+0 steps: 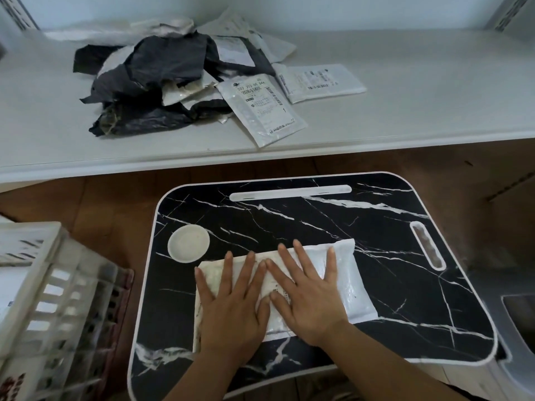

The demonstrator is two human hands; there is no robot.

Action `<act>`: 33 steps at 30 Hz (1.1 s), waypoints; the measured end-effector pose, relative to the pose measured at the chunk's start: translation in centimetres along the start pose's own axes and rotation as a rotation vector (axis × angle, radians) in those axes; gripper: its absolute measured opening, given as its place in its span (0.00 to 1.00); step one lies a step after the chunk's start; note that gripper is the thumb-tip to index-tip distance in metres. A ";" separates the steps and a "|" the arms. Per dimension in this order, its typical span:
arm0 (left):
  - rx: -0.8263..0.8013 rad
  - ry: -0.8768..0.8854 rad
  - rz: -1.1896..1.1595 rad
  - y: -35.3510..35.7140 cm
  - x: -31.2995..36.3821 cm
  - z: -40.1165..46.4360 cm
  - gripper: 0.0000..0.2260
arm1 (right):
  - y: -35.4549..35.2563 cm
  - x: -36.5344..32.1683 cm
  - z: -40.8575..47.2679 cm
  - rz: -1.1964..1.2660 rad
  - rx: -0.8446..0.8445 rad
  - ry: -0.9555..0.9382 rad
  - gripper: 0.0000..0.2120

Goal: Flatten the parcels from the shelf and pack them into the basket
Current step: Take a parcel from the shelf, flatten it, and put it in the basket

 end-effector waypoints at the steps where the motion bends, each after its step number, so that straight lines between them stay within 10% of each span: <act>1: 0.000 0.001 -0.003 0.0 0.0 0.1 0.27 | 0.1 0.1 0.0 0.004 0.000 0.000 0.27; 33: -0.067 -0.050 0.027 0.8 -0.1 0.4 0.28 | 0.4 5.8 -2.2 0.055 -0.109 0.103 0.39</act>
Point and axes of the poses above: each hand's wrist, its own z-axis towards the middle knuckle, its own y-axis out of the palm, x = y × z, the point moved 7 cm from there along z, towards the middle knuckle, and after that the axes turned 6 degrees about -y, right-handed, at the moved point
